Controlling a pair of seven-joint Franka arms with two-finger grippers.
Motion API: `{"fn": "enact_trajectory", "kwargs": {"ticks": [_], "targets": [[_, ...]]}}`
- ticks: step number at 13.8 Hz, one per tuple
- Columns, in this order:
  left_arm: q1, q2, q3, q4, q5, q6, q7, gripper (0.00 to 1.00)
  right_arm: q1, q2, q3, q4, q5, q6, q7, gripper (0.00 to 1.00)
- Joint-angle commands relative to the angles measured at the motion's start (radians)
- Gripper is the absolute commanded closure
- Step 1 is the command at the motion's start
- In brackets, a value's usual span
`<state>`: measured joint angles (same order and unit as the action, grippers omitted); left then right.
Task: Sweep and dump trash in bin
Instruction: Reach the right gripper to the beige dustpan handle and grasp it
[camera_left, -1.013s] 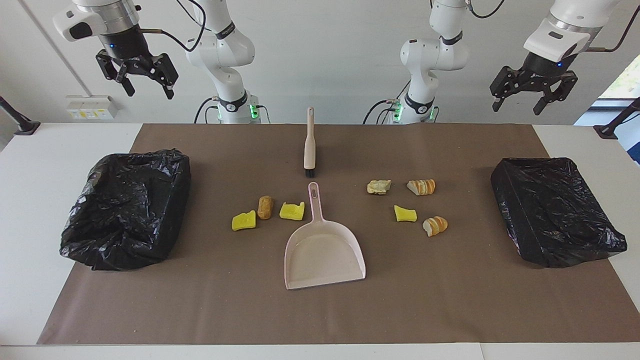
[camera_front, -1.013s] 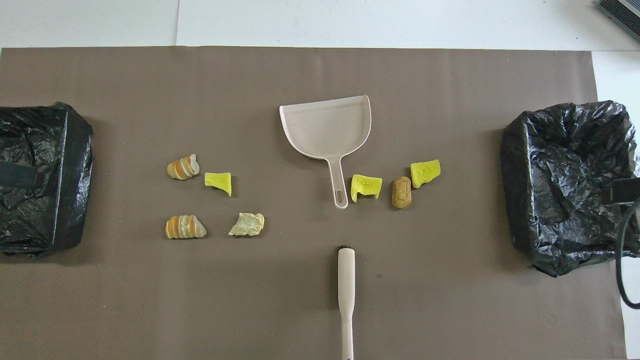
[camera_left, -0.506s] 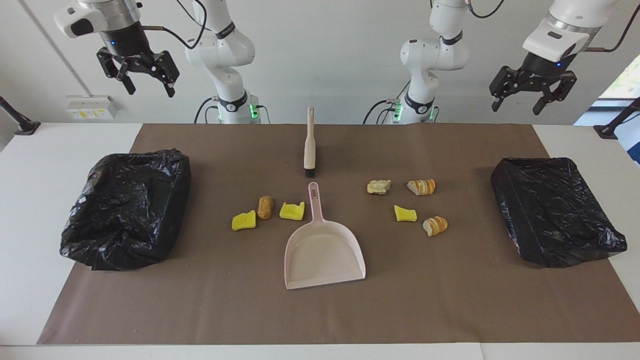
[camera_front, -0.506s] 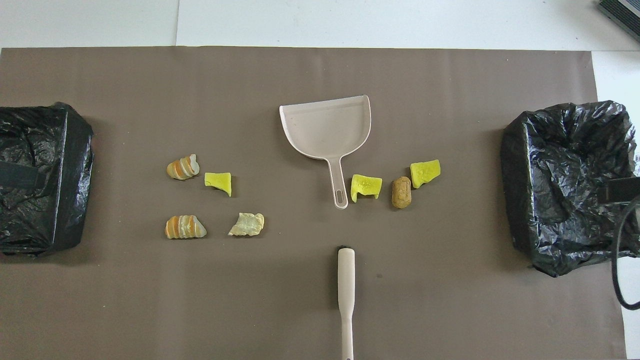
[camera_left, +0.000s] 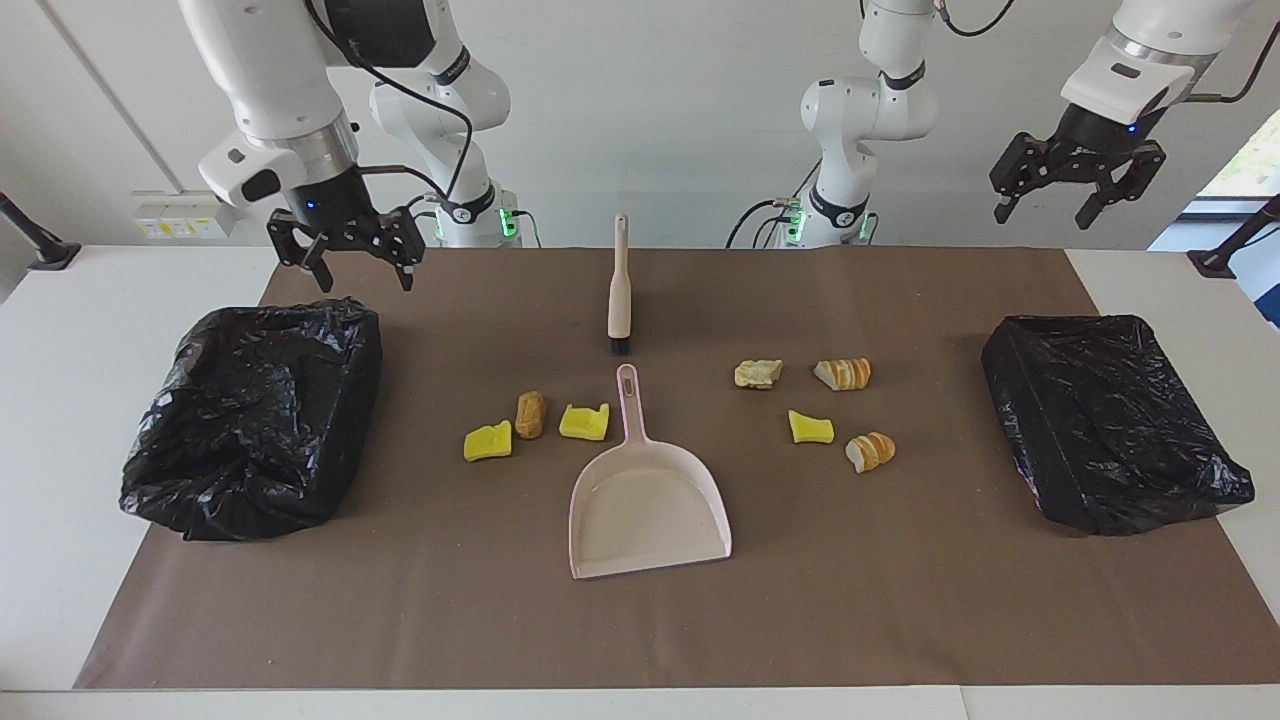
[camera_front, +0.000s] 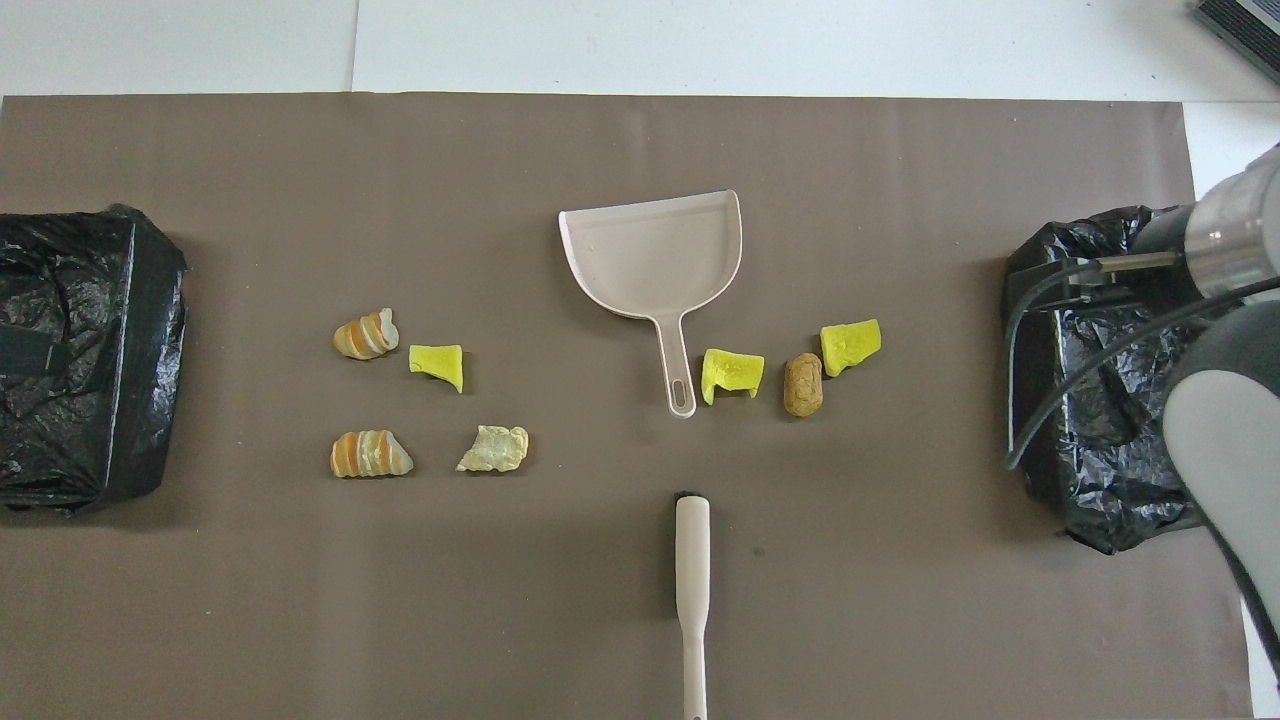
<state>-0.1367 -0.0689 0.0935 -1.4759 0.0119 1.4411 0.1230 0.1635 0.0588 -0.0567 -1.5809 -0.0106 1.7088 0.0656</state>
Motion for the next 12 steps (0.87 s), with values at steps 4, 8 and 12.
{"fn": "enact_trajectory", "kwargs": {"ticks": [4,8,12], "targets": [[-0.004,-0.014,-0.020,-0.006,-0.004,-0.024,0.000,0.00,0.126,0.174,0.000,0.004,0.018,0.193,0.052,0.00],[-0.018,-0.022,-0.037,-0.020,-0.009,-0.013,-0.005,0.00,0.232,0.226,0.003,-0.076,0.073,0.346,0.210,0.00],[-0.020,-0.040,-0.038,-0.049,-0.012,-0.010,-0.002,0.00,0.280,0.265,0.012,-0.082,0.074,0.361,0.195,0.00]]}}
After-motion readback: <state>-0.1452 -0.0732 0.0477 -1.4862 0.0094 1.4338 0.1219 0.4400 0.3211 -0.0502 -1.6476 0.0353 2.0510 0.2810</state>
